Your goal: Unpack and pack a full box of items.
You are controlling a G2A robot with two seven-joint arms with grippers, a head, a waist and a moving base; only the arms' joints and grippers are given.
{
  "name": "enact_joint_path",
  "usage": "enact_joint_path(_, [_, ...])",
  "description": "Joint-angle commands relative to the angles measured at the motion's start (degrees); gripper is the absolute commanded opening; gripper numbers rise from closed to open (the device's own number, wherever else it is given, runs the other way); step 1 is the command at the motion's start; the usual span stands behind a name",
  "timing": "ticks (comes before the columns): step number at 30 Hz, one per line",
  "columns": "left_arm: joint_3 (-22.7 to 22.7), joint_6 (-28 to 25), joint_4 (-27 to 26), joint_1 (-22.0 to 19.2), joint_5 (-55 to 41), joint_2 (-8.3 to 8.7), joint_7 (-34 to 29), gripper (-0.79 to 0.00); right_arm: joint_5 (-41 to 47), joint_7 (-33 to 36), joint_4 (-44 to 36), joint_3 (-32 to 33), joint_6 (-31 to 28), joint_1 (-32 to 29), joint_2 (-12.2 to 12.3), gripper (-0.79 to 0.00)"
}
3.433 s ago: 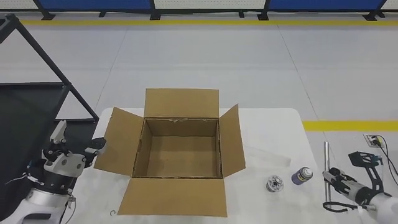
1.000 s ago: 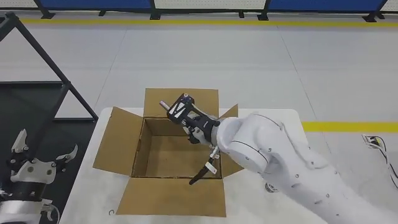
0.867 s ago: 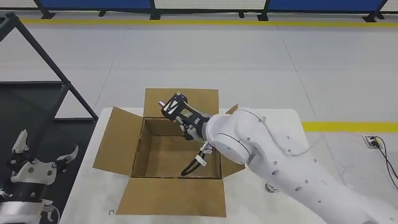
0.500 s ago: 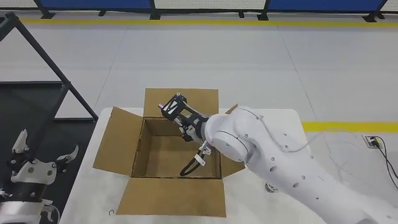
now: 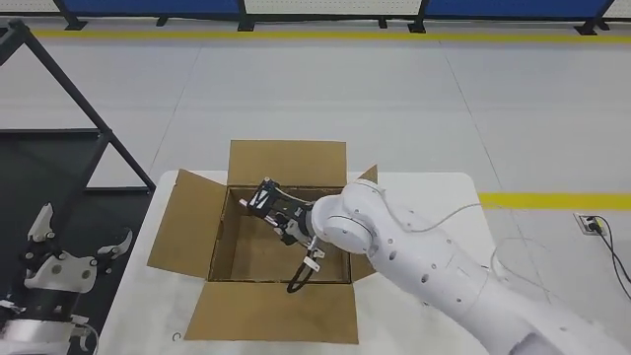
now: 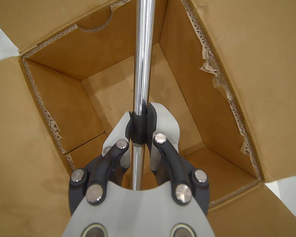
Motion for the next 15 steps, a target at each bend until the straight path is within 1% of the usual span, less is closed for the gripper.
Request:
enact_joint_path(1, [0.00, 0.00, 0.00, 0.00, 0.00, 0.00, 0.00, 0.000, -0.36, -1.19, 3.76, -1.30, -1.33, 0.61, -1.69, -0.785])
enact_joint_path(6, [0.00, 0.00, 0.00, 0.00, 0.00, 0.00, 0.00, 0.000, -0.55, -3.06, 12.40, -3.54, -2.58, 1.59, -5.81, -0.785])
enact_joint_path(9, [0.00, 0.00, 0.00, 0.00, 0.00, 0.00, 0.00, 0.000, -0.72, -2.89, 17.40, -4.58, -2.19, 2.10, -8.28, -0.785])
enact_joint_path(15, [0.00, 0.00, 0.00, 0.00, 0.00, 0.00, 0.00, 0.000, 0.27, -1.88, 27.05, -5.61, -3.43, 2.67, -12.78, -0.785])
